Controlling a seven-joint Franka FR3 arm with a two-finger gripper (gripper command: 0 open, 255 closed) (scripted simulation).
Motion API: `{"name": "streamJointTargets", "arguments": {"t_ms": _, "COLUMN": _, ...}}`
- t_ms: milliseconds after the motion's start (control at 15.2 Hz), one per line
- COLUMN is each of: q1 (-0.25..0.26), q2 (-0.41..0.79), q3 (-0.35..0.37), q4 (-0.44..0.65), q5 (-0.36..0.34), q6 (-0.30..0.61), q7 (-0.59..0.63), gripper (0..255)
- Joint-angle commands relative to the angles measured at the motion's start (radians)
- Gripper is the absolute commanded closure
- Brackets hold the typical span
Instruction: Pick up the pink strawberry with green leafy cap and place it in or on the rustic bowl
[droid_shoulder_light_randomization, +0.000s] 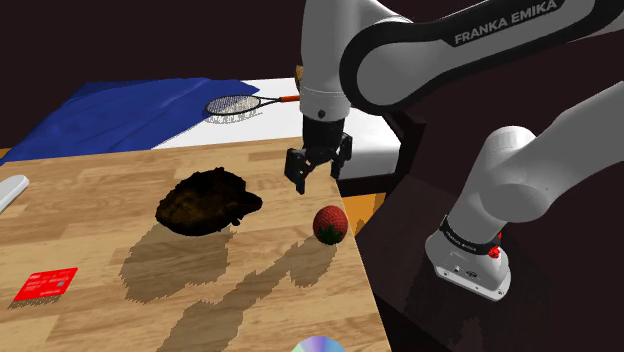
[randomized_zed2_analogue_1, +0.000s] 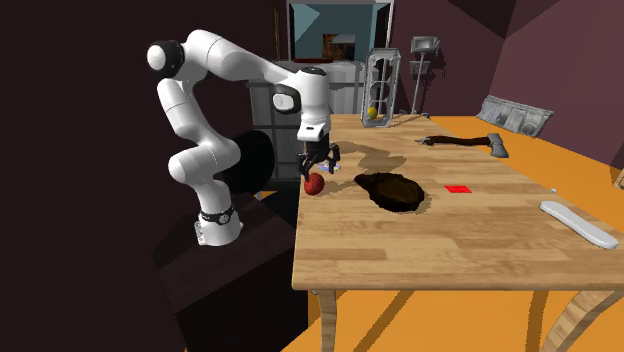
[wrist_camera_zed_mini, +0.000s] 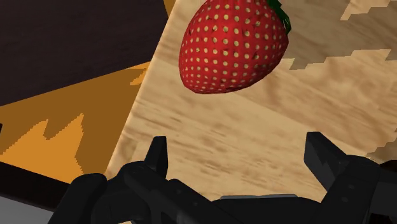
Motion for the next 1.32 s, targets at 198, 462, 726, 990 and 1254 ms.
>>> {"name": "streamJointTargets", "arguments": {"t_ms": 198, "q1": 0.003, "q2": 0.036, "q3": 0.023, "q4": -0.041, "q5": 0.014, "q6": 0.08, "q7": 0.001, "gripper": 0}}
{"name": "streamJointTargets", "arguments": {"t_ms": 462, "q1": 0.004, "q2": 0.047, "q3": 0.03, "q4": -0.054, "q5": 0.018, "q6": 0.104, "q7": 0.0, "gripper": 0}}
{"name": "streamJointTargets", "arguments": {"t_ms": 726, "q1": 0.004, "q2": 0.047, "q3": 0.03, "q4": -0.054, "q5": 0.018, "q6": 0.104, "q7": 0.0, "gripper": 0}}
{"name": "streamJointTargets", "arguments": {"t_ms": 990, "q1": 0.005, "q2": 0.047, "q3": 0.03, "q4": -0.054, "q5": 0.018, "q6": 0.104, "q7": 0.0, "gripper": 255}}
{"name": "streamJointTargets", "arguments": {"t_ms": 1254, "q1": 0.005, "q2": 0.047, "q3": 0.03, "q4": -0.054, "q5": 0.018, "q6": 0.104, "q7": 0.0, "gripper": 255}}
